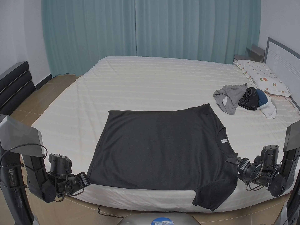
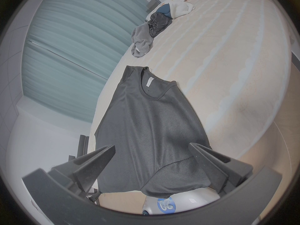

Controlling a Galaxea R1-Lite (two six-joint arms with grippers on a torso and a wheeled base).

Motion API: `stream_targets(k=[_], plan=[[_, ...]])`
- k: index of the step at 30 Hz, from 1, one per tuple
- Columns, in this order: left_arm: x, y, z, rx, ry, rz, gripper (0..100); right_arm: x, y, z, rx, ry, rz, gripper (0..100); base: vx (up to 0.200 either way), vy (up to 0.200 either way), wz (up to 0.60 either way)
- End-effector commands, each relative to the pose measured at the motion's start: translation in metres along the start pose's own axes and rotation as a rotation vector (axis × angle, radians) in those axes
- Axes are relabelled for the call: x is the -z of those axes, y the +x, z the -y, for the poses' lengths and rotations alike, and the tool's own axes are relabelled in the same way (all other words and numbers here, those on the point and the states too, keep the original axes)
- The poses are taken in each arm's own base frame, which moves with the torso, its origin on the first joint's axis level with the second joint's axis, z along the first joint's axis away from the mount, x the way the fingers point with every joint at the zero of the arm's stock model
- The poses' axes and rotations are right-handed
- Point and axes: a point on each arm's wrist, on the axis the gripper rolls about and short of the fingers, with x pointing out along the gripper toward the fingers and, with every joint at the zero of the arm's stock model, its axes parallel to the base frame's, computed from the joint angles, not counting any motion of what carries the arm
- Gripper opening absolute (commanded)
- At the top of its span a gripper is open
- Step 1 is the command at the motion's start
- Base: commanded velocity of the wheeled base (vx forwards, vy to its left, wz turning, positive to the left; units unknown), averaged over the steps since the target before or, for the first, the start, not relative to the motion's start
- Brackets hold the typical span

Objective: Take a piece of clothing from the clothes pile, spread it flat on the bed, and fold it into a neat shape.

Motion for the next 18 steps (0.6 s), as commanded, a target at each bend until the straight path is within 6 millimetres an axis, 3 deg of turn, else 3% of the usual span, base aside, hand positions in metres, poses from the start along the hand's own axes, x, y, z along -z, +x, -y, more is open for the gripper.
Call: stream_targets(k=[1,3,4,11,18], plan=[[0.0021,0.0022,-0.0015,-0.008,0.001,-0.012,0,-0.0021,0.0008,0.002,0.006,0.007,0.005,100,0.0,0.0,0.0],[0.002,0.0022,-0.0014,-0.007,0.001,-0.01,0,-0.0029,0.0006,0.0026,0.006,0.01,0.006,100,0.0,0.0,0.0],[0.0017,0.0024,-0.0012,-0.004,-0.001,-0.011,100,-0.0033,0.0005,0.0029,0.002,0.011,0.001,100,0.0,0.0,0.0],[0.0019,0.0024,-0.0006,0.003,0.002,-0.014,100,-0.0037,0.0,0.0025,-0.003,0.012,0.0,100,0.0,0.0,0.0],[-0.0041,0.0068,0.0028,0.166,0.011,-0.062,100,-0.0041,-0.001,0.0017,-0.007,0.012,0.003,100,0.0,0.0,0.0]])
